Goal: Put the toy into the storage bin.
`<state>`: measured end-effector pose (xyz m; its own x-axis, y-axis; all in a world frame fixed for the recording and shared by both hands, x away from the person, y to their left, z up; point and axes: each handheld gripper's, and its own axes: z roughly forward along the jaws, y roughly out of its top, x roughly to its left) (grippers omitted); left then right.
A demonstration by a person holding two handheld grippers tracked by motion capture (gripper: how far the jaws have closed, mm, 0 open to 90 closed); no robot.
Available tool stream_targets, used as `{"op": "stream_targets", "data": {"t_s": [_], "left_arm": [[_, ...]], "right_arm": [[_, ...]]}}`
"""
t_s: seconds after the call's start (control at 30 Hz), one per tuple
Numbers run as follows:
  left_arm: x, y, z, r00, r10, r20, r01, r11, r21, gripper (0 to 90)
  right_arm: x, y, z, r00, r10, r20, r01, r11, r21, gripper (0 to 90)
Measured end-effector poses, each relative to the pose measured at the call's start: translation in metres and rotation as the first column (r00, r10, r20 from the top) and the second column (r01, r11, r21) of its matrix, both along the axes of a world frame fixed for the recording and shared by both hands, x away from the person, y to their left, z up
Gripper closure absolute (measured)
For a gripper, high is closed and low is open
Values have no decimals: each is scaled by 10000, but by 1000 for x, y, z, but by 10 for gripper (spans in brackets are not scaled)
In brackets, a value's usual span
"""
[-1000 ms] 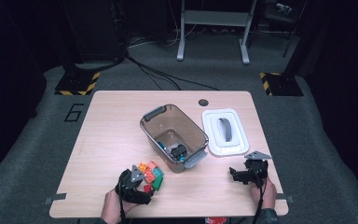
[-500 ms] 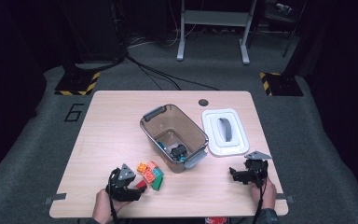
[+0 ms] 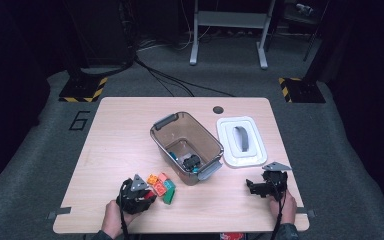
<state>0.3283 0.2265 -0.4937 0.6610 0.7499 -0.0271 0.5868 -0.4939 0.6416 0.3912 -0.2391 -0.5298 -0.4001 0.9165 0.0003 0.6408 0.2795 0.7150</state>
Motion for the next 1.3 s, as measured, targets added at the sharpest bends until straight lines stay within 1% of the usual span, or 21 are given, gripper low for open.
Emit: {"op": "stream_targets", "data": {"t_s": [0.03, 0.07, 0.13, 0.2, 0.23, 0.27, 0.3, 0.33, 0.37, 0.5, 0.53, 0.63, 0.67, 0.87, 0.97, 1.03, 1.07, 1.13, 1.2, 1.23, 1.3], "left_arm": [[0, 1, 1, 9999, 105, 101, -105, 9999, -75, 674], [1, 3, 4, 9999, 18, 110, -18, 10000, -16, 674], [3, 5, 9, 9999, 51, 87, -50, 9999, -114, 674], [6, 8, 13, 9999, 38, 164, -35, 9998, -216, 674], [7, 9, 15, 9995, 123, 294, -114, 9995, -311, 674], [9, 10, 18, 9997, 119, 227, -111, 9993, -348, 675], [11, 11, 21, 9996, 54, 276, -47, 9996, -263, 674], [12, 12, 24, 9994, 75, 334, -65, 9995, -309, 674], [13, 11, 26, 9991, 165, 385, -150, 9991, -396, 675], [18, 11, 39, 9984, 91, 558, -64, 9988, -487, 674], [20, 12, 42, 9982, 8, 602, 19, 9990, -447, 674], [25, 11, 49, 9973, 55, 737, -16, 9986, -521, 674], [27, 11, 52, 9975, 32, 702, 6, 9985, -542, 674], [38, 12, 65, 9966, -53, 818, 100, 9984, -561, 674], [43, 13, 72, 9963, 2, 857, 59, 9975, -709, 674], [46, 14, 77, 9964, -59, 841, 125, 9969, -777, 674], [47, 13, 79, 9957, -27, 931, 101, 9968, -790, 674], [50, 13, 85, 9952, -64, 973, 138, 9971, -750, 674], [53, 12, 92, 9941, -45, 1087, 138, 9963, -844, 674], [54, 12, 95, 9936, -106, 1121, 194, 9967, -782, 674], [58, 11, 104, 9923, -115, 1235, 227, 9957, -896, 674]], "right_arm": [[0, 0, 0, 10000, 10, 7, -10, 10000, -4, 0], [0, 0, 0, 10000, -5, 0, 5, 10000, 1, 0], [0, 0, 0, 10000, 0, 1, 0, 10000, 1, 0], [0, 0, 0, 10000, 2, 0, -2, 10000, -1, 0], [0, 0, 0, 10000, 0, -2, 0, 10000, 0, 0], [0, 0, 0, 10000, -1, -2, 1, 10000, 0, 0], [0, 0, 0, 10000, -3, 0, 3, 10000, 0, 0], [0, 0, 0, 10000, 16, 16, -16, 10000, -12, 0], [0, 0, 0, 10000, -3, -2, 3, 10000, 2, 0], [0, 0, 0, 10000, 2, 0, -2, 10000, -2, 0], [0, 0, 0, 10000, 2, 3, -2, 10000, -1, 0], [0, 0, 0, 10000, -1, -1, 1, 10000, 1, 0], [0, 0, 0, 10000, 2, 3, -2, 10000, -1, 0], [0, 0, 0, 10000, 3, -1, -3, 10000, -2, 0], [0, 0, 0, 10000, 3, -1, -3, 10000, -2, 0], [0, 0, 0, 10000, -1, -1, 1, 10000, 3, 0], [0, 0, 0, 10000, -1, -2, 1, 10000, 1, 0], [0, 0, 0, 10000, 2, -1, -2, 10000, 1, 0], [0, 0, 0, 10000, 2, -2, -2, 10000, 0, 0], [0, 0, 0, 10000, 0, 0, 0, 10000, 0, 0], [0, 0, 0, 10000, 3, -1, -3, 10000, -1, 0]]}}
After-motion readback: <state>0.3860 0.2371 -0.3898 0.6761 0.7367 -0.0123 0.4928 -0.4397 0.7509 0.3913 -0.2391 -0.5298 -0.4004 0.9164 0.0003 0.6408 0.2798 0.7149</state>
